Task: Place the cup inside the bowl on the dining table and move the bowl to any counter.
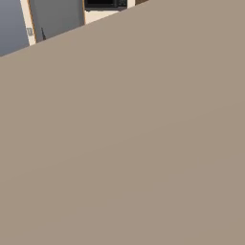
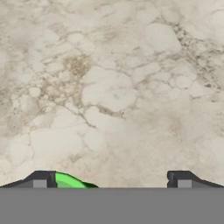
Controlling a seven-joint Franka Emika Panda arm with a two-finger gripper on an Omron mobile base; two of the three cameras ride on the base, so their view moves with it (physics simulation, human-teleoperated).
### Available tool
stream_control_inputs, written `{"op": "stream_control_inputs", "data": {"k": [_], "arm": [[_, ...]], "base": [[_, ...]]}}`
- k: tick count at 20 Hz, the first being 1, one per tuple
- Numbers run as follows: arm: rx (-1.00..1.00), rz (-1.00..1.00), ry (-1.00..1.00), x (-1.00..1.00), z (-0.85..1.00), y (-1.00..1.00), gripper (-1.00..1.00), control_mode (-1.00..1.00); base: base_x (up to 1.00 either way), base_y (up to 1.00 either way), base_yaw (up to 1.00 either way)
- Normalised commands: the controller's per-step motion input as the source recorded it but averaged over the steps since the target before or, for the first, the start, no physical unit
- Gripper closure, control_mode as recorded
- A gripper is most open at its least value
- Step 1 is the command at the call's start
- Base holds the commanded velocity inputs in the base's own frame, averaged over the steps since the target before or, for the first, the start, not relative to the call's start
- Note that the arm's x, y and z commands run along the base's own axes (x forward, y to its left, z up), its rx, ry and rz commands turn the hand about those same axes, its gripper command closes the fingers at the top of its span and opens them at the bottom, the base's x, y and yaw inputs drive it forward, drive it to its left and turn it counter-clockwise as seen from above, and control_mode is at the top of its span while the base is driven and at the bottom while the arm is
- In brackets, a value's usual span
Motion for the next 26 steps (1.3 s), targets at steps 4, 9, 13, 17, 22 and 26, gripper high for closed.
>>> {"op": "stream_control_inputs", "data": {"k": [4,9,13,17,22,26], "arm": [[0.0,0.0,0.0,0.0,-0.22,0.08,-1.0,-1.0],[0.0,0.0,0.0,-0.01,-0.24,0.0,-1.0,-1.0],[0.0,0.0,0.0,-0.13,-0.28,0.0,-1.0,-1.0],[0.0,0.0,0.0,-0.16,-0.25,0.0,-1.0,-1.0],[0.02,0.0,0.0,-0.07,0.0,0.0,1.0,-1.0],[0.0,0.0,0.0,0.0,0.0,0.0,1.0,-1.0]], "base": [[0.0,0.0,0.0],[0.0,0.0,0.0],[0.0,0.0,0.0],[0.0,0.0,0.0],[0.0,0.0,0.0],[0.0,0.0,0.0]]}}
